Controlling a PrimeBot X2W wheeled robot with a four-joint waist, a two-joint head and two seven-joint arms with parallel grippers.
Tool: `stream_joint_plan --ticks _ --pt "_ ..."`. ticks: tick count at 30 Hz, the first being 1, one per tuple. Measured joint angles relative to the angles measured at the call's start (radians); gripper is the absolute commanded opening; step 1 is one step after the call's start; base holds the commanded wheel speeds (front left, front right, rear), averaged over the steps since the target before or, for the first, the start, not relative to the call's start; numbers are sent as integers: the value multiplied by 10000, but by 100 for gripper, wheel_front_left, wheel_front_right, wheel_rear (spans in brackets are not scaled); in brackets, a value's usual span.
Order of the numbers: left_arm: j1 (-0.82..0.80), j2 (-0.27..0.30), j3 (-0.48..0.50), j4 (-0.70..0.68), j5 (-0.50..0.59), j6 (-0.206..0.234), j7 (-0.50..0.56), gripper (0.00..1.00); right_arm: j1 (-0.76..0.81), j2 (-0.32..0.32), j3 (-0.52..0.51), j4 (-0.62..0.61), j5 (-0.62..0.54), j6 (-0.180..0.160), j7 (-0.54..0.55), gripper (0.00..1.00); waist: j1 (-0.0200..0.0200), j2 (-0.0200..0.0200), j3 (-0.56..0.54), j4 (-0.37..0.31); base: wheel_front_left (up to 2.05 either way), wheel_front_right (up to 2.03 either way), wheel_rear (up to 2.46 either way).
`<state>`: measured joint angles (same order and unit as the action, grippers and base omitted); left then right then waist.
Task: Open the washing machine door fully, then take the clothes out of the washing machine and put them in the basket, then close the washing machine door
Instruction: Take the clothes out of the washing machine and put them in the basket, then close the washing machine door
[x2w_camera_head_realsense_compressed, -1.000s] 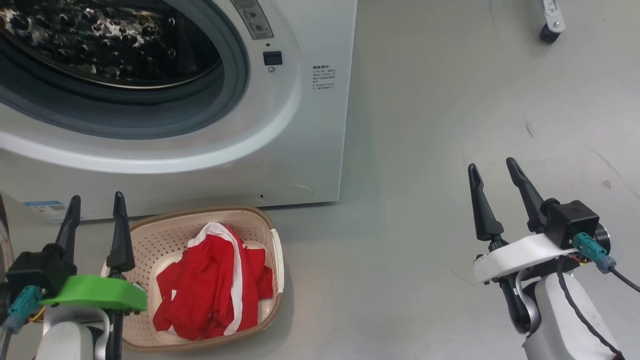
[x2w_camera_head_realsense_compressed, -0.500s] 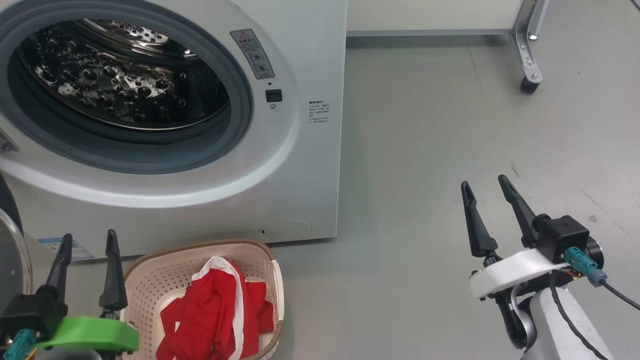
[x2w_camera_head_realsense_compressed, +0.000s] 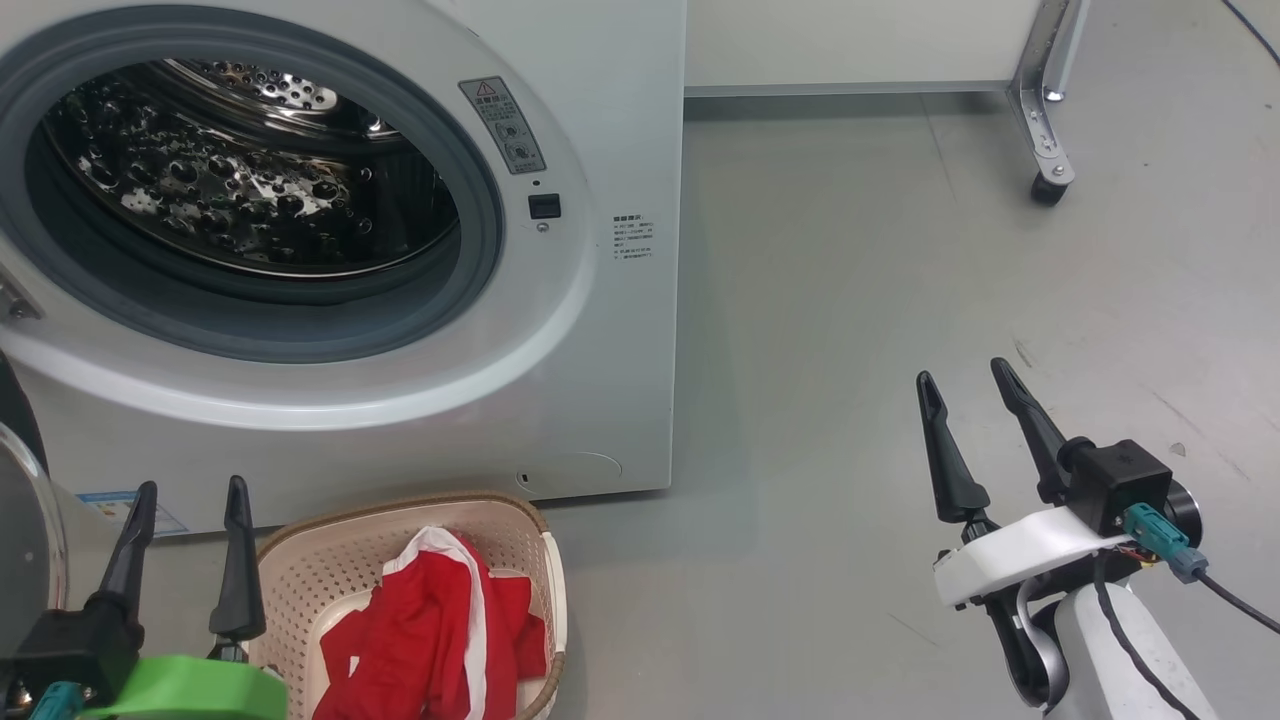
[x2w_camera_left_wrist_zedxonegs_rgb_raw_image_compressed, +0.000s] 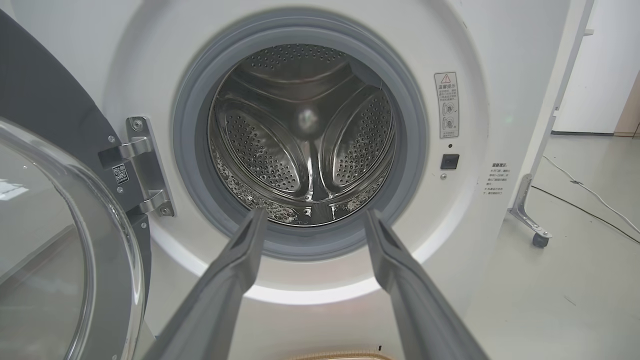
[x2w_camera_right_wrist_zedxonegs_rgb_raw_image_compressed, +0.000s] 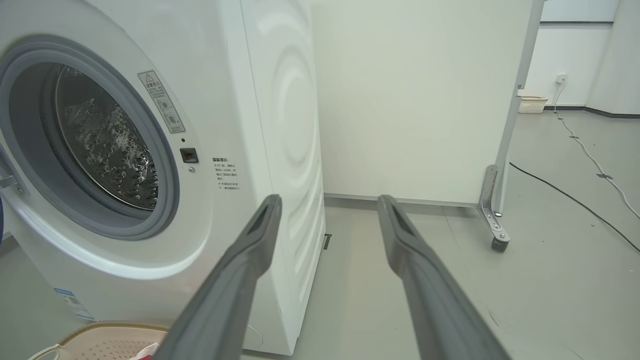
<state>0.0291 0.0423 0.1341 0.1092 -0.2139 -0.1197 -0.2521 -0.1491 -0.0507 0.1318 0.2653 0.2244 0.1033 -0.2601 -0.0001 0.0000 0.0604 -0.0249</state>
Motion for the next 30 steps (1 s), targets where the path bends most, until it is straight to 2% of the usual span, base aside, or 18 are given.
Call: stream_joint_plan --ticks 30 --pt "389 -2 -385 -332 -151 270 -2 100 167 17 117 -111 0 -15 0 100 0 0 36 29 -1 1 0"
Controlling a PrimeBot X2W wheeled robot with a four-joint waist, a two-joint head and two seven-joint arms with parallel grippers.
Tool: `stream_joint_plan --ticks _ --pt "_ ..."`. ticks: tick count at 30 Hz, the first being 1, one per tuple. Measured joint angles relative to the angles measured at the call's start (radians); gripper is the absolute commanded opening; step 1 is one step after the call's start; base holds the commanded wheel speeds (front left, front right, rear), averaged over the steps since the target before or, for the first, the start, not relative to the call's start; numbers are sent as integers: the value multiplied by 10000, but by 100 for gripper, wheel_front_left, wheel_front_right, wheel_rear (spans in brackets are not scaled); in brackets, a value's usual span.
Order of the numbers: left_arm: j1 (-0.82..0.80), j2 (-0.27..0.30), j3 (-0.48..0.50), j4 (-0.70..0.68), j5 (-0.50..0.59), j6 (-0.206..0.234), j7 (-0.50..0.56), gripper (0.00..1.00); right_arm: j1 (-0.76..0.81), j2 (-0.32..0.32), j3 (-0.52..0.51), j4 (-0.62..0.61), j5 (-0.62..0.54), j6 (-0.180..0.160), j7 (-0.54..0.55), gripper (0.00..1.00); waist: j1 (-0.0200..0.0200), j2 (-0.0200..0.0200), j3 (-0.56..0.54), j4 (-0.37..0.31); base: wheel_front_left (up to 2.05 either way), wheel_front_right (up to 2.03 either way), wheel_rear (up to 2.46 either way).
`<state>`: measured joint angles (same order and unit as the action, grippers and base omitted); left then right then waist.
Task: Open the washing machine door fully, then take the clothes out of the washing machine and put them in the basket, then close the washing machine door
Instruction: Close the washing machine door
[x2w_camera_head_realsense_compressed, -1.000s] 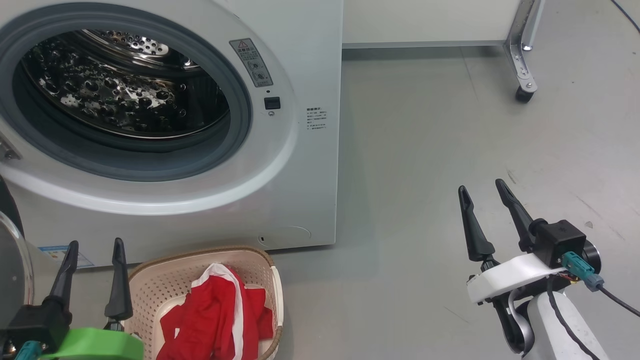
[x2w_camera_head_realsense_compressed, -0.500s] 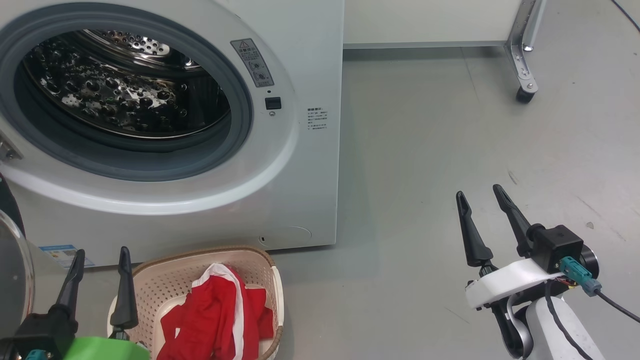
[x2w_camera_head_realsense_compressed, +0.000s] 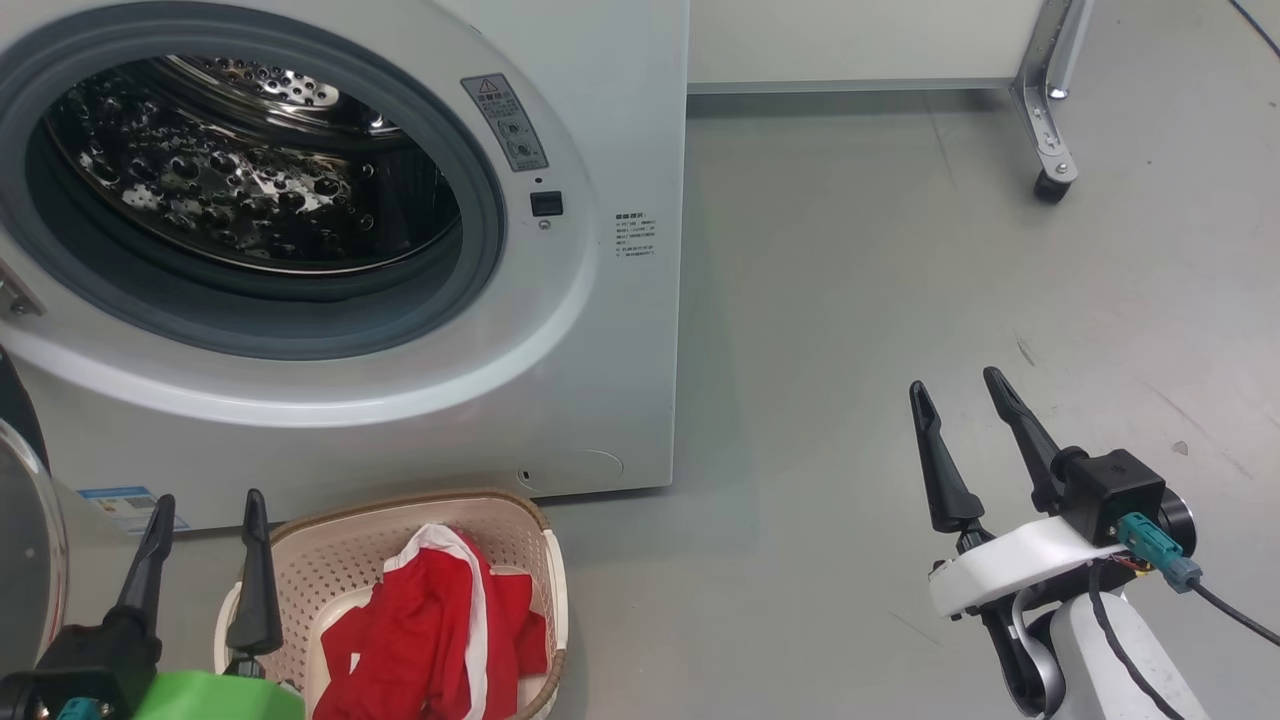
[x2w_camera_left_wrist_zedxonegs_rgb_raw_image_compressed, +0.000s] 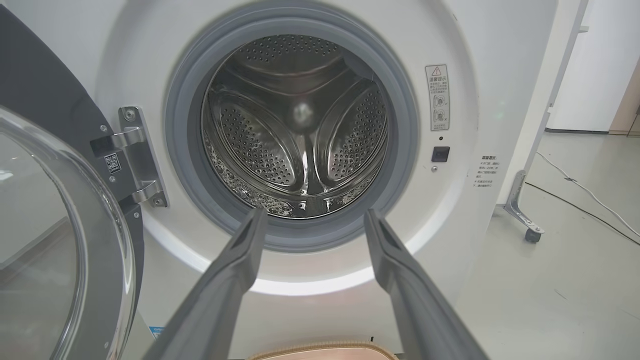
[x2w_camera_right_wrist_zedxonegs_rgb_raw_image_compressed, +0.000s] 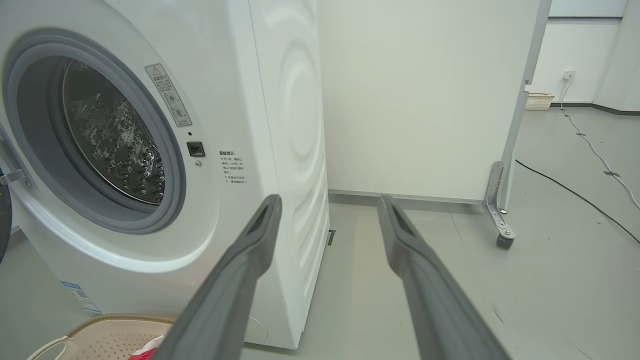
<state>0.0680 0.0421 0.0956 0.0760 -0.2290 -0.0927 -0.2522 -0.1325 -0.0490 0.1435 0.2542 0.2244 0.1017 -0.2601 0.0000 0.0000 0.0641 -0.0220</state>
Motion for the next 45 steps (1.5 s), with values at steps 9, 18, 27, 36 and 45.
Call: stream_joint_plan --ticks 9,18,27,36,45 --pt "3 0 -52 -157 -75 132 0 100 0 2 2 -12 2 -2 0 100 0 0 36 7 -37 37 0" --pt "4 0 -117 -184 -82 186 0 100 0 4 8 -21 4 -6 0 100 0 0 42 25 -71 71 0" --pt "11 0 -171 -199 -311 272 0 100 0 4 15 -31 10 -77 0 100 0 0 36 54 -96 96 0" --pt "27 0 -194 -213 -311 347 0 100 0 4 17 -46 19 -77 0 100 0 0 69 96 -65 65 0" --pt "30 0 -247 -226 -322 349 0 100 0 6 36 -58 19 -77 0 100 0 0 129 138 -28 28 0"
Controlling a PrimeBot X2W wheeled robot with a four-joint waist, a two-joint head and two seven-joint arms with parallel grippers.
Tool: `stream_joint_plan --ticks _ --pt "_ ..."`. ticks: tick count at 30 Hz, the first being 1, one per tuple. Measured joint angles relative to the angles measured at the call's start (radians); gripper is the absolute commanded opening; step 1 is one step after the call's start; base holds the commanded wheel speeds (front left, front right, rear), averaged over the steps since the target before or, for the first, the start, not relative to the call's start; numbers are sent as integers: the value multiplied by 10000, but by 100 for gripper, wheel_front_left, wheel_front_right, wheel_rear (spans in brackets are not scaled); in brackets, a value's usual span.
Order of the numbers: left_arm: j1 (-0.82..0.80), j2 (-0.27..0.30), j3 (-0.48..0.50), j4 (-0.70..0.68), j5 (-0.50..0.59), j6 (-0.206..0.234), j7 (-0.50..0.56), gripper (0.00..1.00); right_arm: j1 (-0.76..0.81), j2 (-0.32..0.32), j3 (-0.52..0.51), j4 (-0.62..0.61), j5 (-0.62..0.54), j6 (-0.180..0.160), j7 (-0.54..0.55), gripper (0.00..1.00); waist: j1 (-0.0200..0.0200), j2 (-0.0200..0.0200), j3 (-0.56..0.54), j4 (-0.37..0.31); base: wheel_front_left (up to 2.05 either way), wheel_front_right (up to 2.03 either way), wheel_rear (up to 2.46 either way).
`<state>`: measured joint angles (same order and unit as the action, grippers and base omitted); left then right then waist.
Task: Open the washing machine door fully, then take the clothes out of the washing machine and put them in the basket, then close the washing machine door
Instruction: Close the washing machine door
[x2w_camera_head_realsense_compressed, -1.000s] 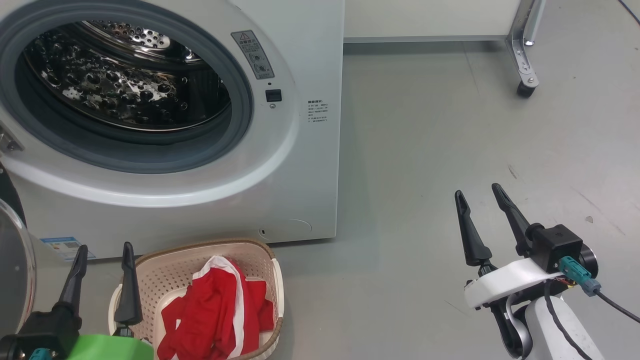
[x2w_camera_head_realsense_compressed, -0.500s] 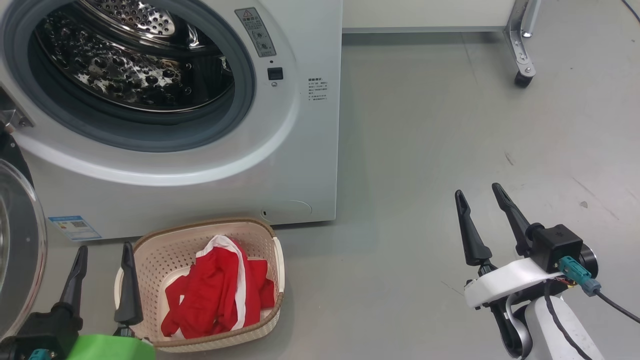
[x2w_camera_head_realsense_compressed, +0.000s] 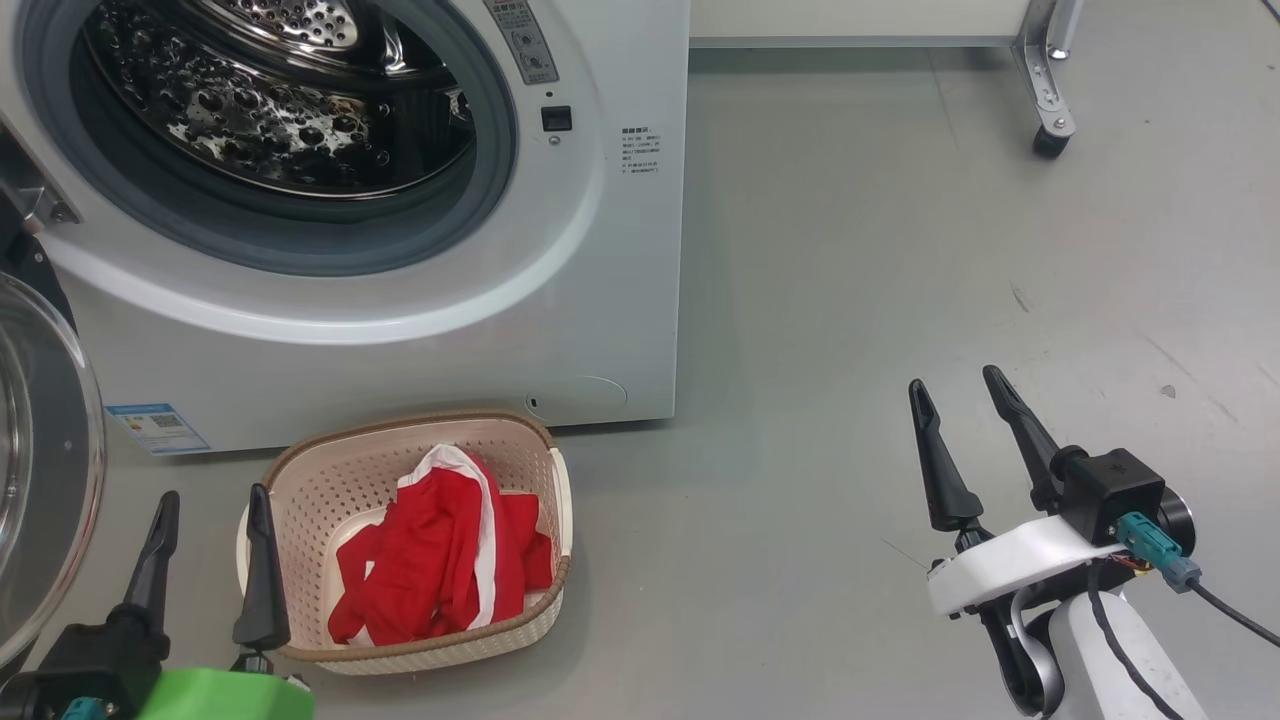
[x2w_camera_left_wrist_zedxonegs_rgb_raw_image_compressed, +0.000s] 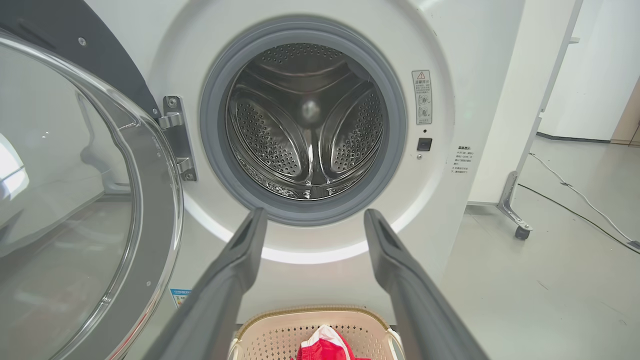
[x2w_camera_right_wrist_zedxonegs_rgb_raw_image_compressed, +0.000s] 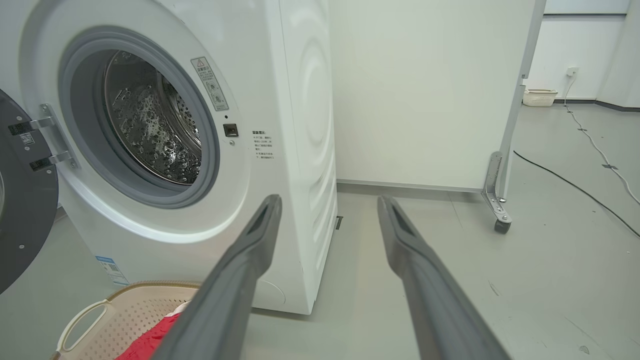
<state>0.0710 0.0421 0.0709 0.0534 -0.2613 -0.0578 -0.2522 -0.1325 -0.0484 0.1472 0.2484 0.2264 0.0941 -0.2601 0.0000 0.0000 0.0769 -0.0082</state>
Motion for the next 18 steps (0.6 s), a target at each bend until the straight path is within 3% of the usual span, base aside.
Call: stream_joint_plan --ticks 18 --pt "10 0 -222 61 -33 100 0 100 32 0 -113 -65 0 -15 0 100 0 0 -36 298 -1 1 0"
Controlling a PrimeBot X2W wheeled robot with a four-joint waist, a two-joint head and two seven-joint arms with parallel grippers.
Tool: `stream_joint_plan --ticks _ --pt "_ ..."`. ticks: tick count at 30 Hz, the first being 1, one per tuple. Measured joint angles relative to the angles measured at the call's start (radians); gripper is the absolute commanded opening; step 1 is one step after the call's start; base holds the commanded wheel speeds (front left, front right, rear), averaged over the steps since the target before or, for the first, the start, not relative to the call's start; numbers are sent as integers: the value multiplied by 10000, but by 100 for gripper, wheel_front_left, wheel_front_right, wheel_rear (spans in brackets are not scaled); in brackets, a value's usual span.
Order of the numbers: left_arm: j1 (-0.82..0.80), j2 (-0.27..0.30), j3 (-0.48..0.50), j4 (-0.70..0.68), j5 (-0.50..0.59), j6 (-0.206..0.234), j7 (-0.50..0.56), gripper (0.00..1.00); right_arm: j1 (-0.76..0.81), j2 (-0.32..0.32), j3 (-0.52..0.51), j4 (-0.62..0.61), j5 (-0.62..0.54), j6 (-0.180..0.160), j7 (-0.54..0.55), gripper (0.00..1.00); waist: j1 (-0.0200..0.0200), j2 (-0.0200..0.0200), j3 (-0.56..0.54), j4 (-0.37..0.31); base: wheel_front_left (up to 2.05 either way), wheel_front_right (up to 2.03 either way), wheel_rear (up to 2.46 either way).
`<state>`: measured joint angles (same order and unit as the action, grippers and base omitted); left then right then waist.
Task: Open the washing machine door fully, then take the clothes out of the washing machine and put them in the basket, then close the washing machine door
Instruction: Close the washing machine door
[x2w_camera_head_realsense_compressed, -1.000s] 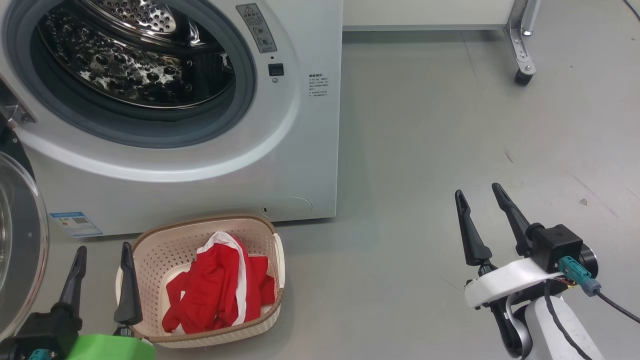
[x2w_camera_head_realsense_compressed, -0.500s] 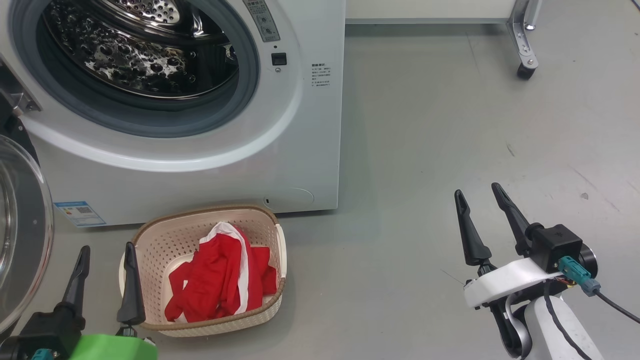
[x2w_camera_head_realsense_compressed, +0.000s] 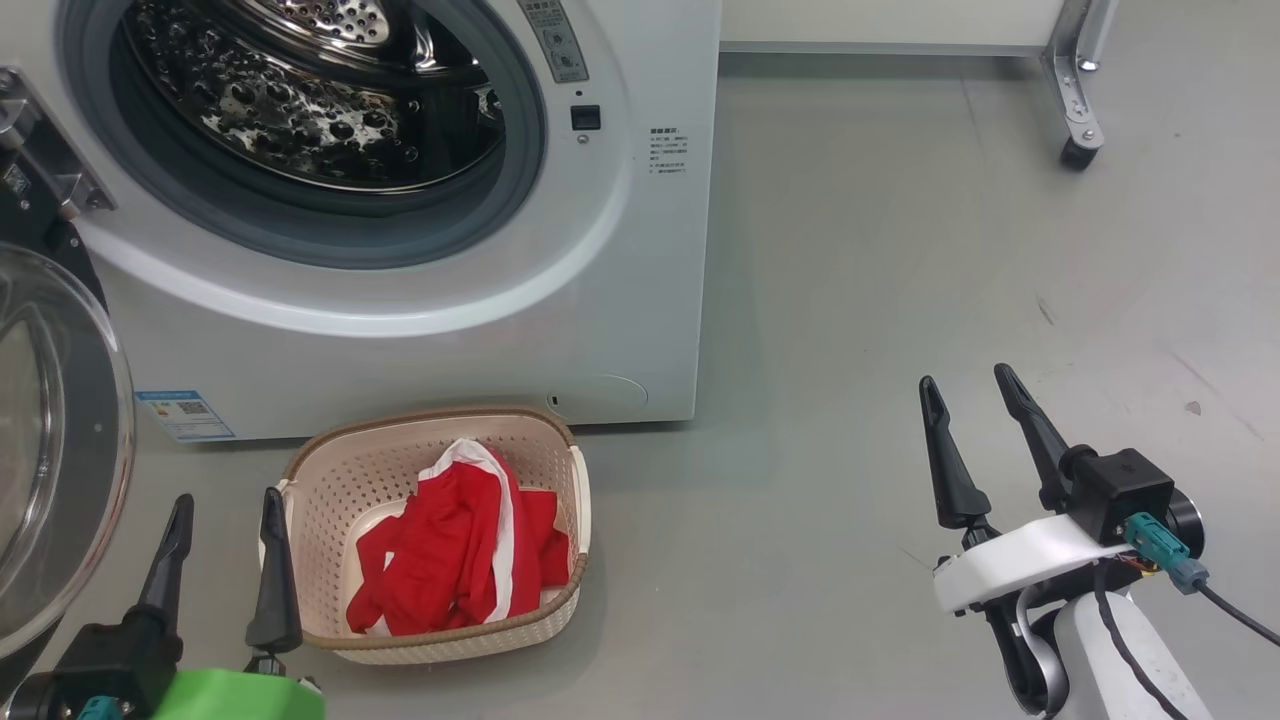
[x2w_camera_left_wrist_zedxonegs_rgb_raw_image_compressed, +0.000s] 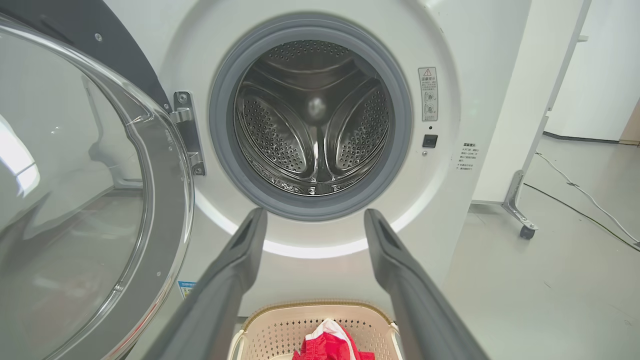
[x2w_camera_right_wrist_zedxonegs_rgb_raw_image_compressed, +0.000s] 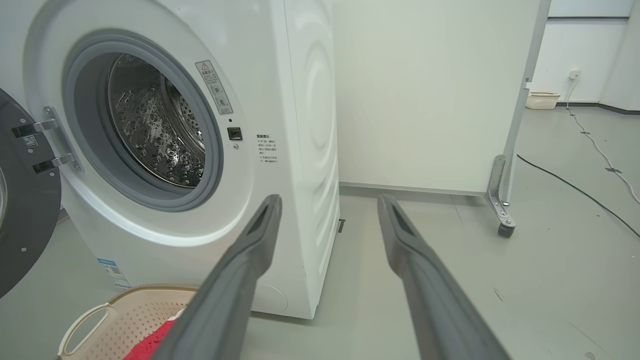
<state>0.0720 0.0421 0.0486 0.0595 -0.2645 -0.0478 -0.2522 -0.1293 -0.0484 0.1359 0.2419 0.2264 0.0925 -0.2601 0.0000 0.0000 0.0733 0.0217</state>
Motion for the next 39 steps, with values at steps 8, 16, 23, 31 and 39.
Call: stream_joint_plan --ticks 8,16,23,31,39 --pt "0 0 -151 230 6 205 0 100 199 2 33 -36 0 15 0 100 0 0 9 547 0 0 0" --pt "1 2 -265 288 -211 337 0 100 259 4 219 -36 -2 31 0 100 0 0 -6 1367 0 0 0" --pt "110 2 -401 407 -236 619 0 100 381 6 351 36 -2 109 0 100 0 0 -29 2253 0 0 0" --pt "321 2 -435 531 -422 867 2 100 391 4 554 151 -10 121 0 100 0 0 -70 3357 0 0 0" --pt "555 8 -73 499 -736 1091 0 100 394 -2 1174 311 -90 207 0 100 0 0 -127 4437 0 0 0"
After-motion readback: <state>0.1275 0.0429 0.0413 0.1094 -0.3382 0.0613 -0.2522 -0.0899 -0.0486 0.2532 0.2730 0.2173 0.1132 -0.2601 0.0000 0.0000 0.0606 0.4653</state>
